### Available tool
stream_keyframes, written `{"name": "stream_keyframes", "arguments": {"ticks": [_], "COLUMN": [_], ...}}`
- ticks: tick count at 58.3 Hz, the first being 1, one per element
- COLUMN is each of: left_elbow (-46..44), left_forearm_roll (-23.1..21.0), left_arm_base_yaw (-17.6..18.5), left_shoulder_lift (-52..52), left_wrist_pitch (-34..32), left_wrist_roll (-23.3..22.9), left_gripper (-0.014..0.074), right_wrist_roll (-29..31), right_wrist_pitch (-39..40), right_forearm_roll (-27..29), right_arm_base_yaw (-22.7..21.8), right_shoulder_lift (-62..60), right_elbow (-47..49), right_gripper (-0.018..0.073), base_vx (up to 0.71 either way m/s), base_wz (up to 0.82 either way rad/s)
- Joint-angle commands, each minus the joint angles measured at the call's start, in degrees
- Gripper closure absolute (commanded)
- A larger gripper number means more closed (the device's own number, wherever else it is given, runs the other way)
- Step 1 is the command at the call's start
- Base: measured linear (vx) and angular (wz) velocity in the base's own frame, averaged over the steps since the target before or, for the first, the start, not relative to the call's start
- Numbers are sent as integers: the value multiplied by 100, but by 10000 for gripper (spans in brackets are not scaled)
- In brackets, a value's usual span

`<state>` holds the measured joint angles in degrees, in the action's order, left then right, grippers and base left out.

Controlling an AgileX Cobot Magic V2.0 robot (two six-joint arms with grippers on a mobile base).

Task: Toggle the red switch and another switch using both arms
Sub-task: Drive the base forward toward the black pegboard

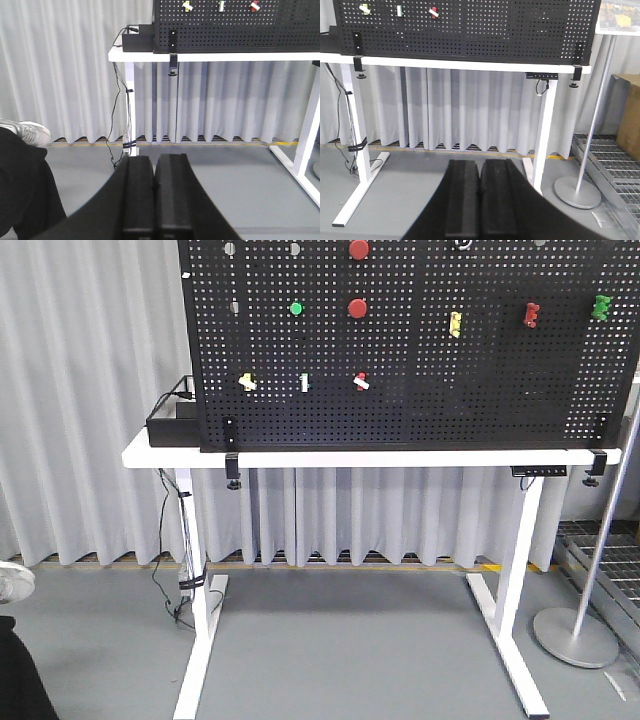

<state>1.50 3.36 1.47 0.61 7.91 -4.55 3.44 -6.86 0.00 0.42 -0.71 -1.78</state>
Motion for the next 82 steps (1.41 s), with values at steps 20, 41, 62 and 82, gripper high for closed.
{"name": "stream_keyframes", "arguments": {"ticks": [20, 41, 62, 82], "left_elbow": [107, 107, 107, 107], "left_forearm_roll": [-62, -62, -62, -62], "left_arm_base_yaw": [-8, -8, -8, -8], "left_shoulder_lift": [103, 103, 103, 103], "left_wrist_pitch": [-467, -462, -462, -462], "left_wrist_roll": [-5, -5, -5, -5], "left_gripper": [594, 594, 594, 594], "right_wrist_roll": [31, 31, 31, 31], "right_wrist_pitch": [490, 490, 490, 490], "right_forearm_roll": [-33, -33, -33, -33], "right_arm_base_yaw": [5, 5, 5, 5], "right_shoulder_lift": [-55, -55, -55, -55], "right_elbow": [-30, -30, -30, -30], "right_gripper": [566, 566, 566, 566], "base_vx": [24, 31, 41, 44], "base_wz": [3, 1, 1, -2]}}
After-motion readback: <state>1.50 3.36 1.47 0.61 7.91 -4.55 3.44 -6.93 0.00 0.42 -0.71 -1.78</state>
